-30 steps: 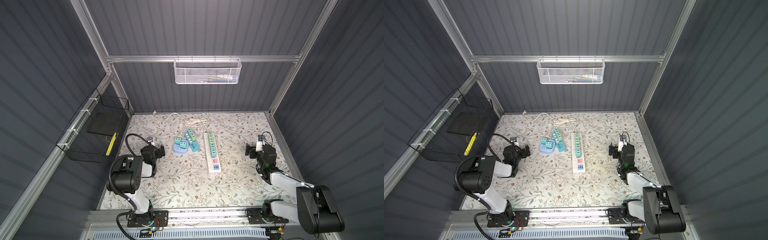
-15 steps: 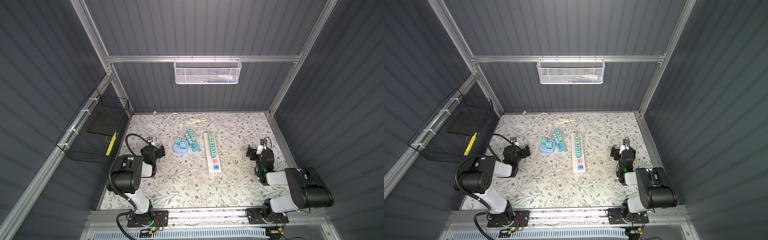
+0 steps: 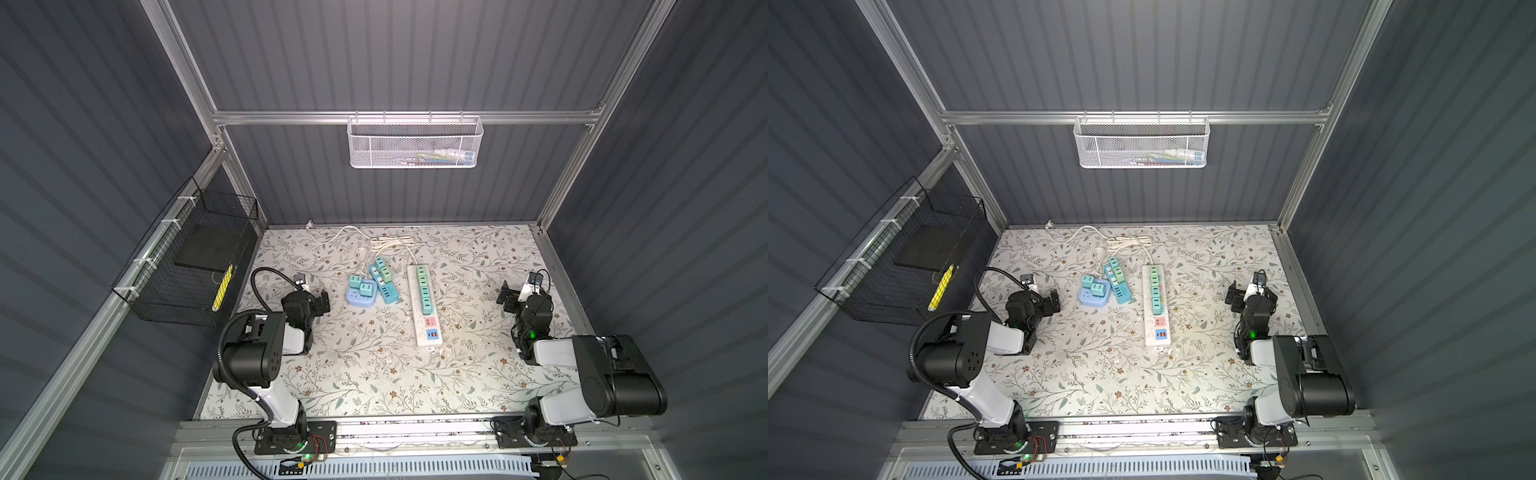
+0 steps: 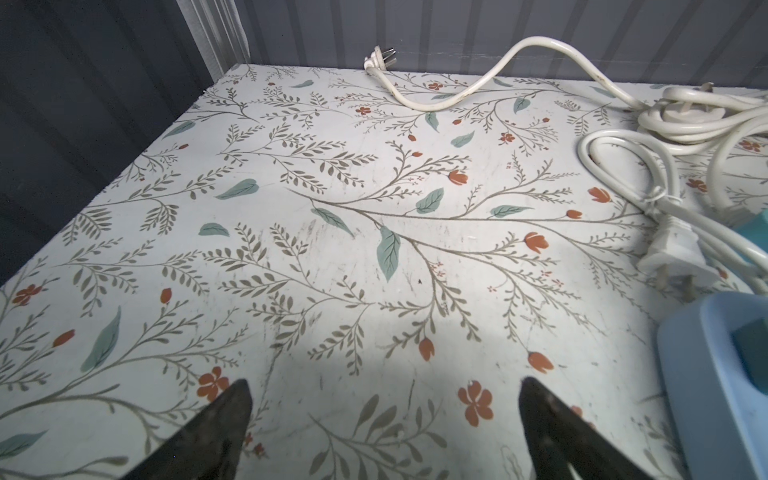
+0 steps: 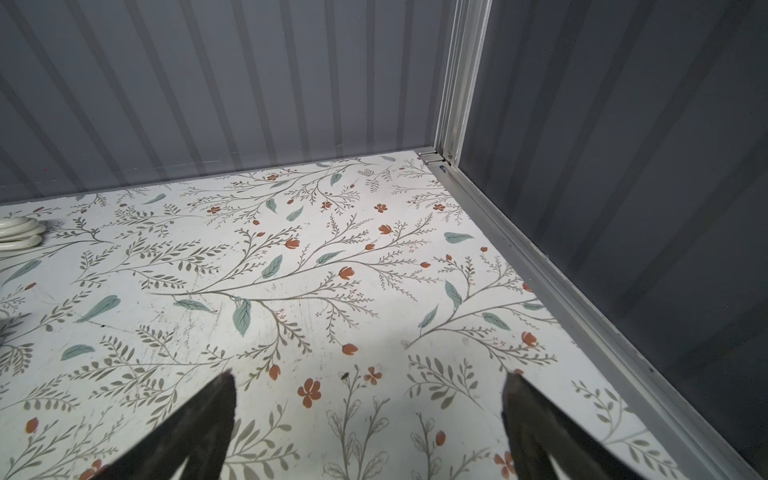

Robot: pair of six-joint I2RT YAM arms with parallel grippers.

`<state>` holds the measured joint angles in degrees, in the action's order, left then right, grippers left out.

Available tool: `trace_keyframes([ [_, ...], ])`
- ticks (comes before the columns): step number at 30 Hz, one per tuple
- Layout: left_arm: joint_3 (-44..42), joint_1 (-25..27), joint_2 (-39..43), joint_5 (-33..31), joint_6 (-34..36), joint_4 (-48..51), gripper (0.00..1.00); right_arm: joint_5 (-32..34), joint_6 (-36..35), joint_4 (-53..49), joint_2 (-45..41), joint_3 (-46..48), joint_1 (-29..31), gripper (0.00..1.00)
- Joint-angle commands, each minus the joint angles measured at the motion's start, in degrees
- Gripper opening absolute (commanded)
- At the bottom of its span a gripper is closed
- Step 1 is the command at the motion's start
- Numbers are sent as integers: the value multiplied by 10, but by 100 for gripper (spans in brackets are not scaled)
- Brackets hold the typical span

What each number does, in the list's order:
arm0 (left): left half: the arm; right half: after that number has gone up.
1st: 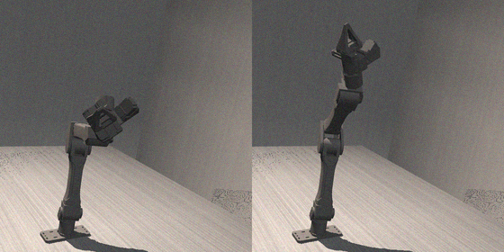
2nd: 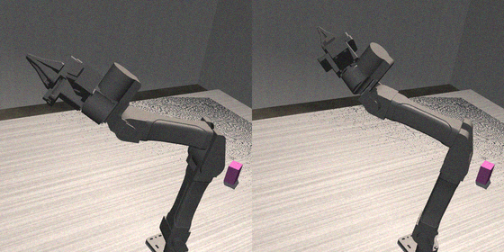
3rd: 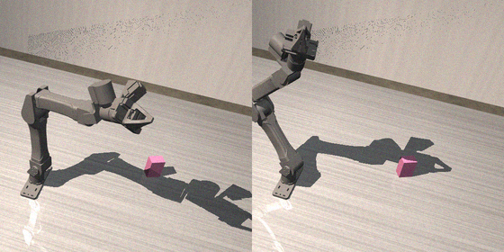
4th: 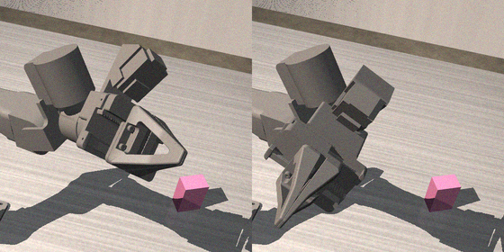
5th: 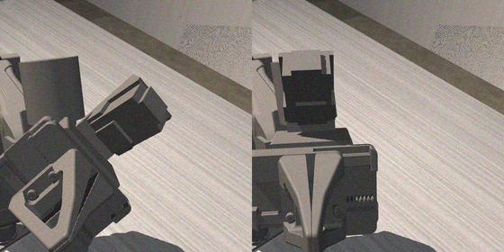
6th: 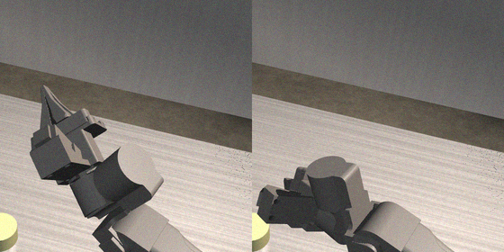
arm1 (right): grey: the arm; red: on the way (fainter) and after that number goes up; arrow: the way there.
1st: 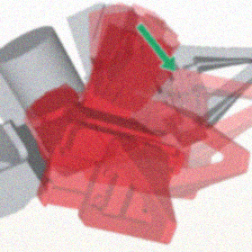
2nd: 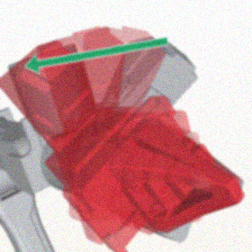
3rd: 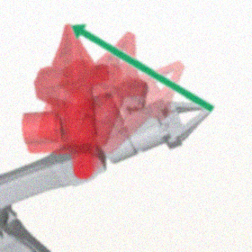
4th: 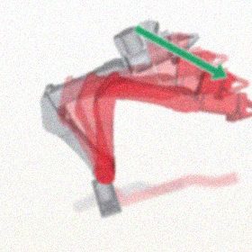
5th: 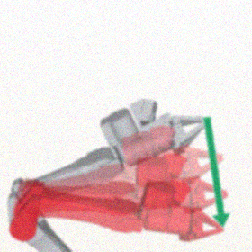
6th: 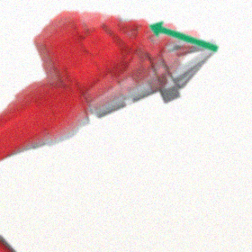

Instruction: Insert the plug

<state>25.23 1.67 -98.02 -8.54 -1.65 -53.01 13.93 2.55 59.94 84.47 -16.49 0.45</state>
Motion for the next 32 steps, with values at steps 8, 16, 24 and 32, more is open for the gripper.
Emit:
trace_keyframes([
  [8,21,3,-3,43,26,16,100,4,5,1,-4,-4,-2,99],
  [16,22,3,-3,43,26,16,100,3,5,1,-4,-5,-2,99],
  [24,26,5,-5,38,27,23,100,3,5,1,-3,-5,-2,99],
  [32,22,6,-3,38,28,18,100,3,5,1,-4,-5,-2,99],
])
